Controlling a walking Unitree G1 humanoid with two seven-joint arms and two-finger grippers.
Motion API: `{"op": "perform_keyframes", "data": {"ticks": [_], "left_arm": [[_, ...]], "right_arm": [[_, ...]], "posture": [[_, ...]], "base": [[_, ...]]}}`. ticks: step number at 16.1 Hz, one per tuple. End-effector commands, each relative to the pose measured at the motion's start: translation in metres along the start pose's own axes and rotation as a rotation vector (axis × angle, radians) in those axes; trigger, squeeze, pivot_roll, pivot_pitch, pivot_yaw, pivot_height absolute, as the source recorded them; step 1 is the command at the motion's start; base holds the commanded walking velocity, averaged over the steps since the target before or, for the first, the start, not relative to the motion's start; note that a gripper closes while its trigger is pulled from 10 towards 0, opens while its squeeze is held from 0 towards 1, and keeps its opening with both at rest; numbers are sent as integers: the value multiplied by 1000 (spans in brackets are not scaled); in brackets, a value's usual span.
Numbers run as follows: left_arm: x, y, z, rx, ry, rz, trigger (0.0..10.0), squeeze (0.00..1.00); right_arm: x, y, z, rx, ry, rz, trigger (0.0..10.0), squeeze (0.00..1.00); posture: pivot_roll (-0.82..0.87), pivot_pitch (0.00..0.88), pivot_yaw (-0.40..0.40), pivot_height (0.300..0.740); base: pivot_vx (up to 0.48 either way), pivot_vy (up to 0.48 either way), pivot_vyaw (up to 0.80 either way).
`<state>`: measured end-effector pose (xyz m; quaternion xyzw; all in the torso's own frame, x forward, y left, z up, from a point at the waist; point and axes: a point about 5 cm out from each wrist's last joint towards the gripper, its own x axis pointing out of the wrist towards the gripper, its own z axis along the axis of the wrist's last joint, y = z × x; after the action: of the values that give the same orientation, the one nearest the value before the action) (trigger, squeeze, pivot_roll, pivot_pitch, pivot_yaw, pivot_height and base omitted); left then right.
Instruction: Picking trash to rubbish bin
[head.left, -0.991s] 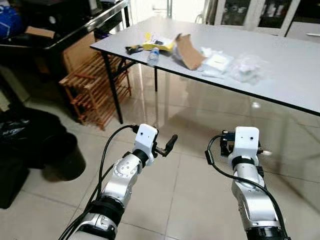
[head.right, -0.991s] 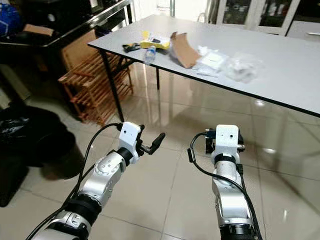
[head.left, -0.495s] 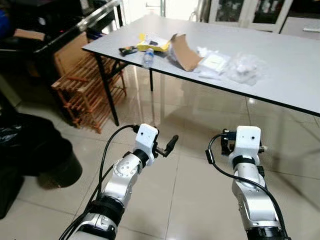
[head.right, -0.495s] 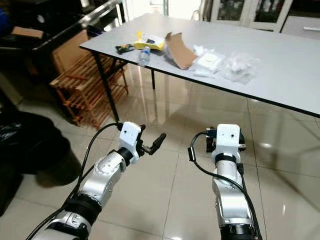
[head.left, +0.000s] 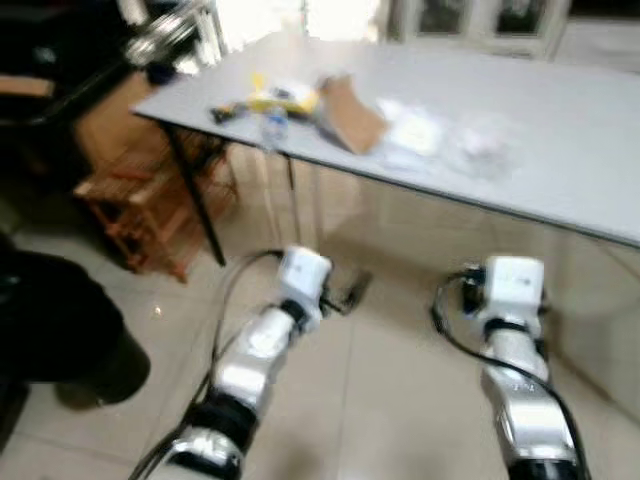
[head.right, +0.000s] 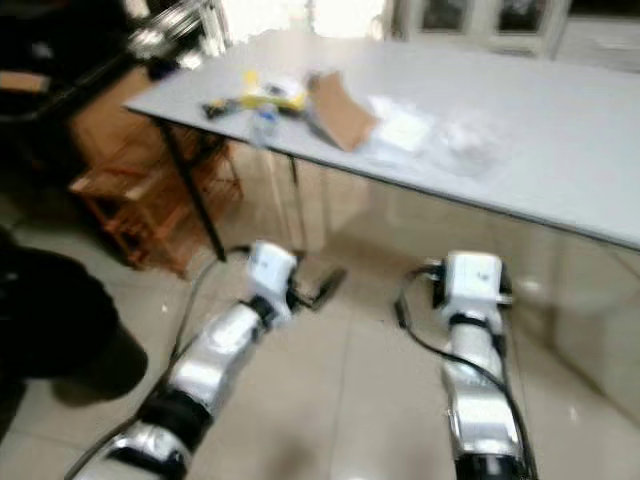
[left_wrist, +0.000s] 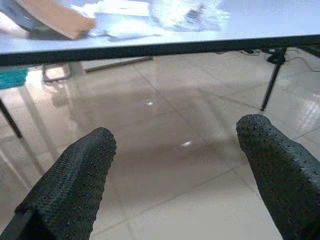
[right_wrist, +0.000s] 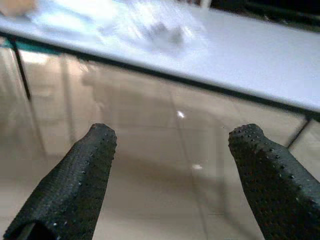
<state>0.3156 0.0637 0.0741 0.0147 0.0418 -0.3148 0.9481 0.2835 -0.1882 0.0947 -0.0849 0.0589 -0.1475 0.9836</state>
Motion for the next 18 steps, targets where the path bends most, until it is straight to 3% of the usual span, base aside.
{"op": "perform_keyframes", "data": {"ticks": [1,9,16,18], "left_arm": [[-12,21,-4,22,21,56,10000,0],[-11,22,0,28,13,61,10000,0],[-10,25,7,36,-12,72,10000,0],[-12,29,23,35,-80,86,10000,0]], "right_arm": [[-1,14,9,27,-31,40,10000,0],[-1,13,12,29,-47,37,10000,0],[-2,18,20,-7,-98,63,10000,0],[-2,18,21,-23,-109,67,10000,0]], "posture": [[-120,31,52,740],[-120,31,55,740],[-116,29,58,740],[-117,31,59,740]], "base": [[480,0,-800],[478,0,-791],[373,0,0],[0,0,0]]}}
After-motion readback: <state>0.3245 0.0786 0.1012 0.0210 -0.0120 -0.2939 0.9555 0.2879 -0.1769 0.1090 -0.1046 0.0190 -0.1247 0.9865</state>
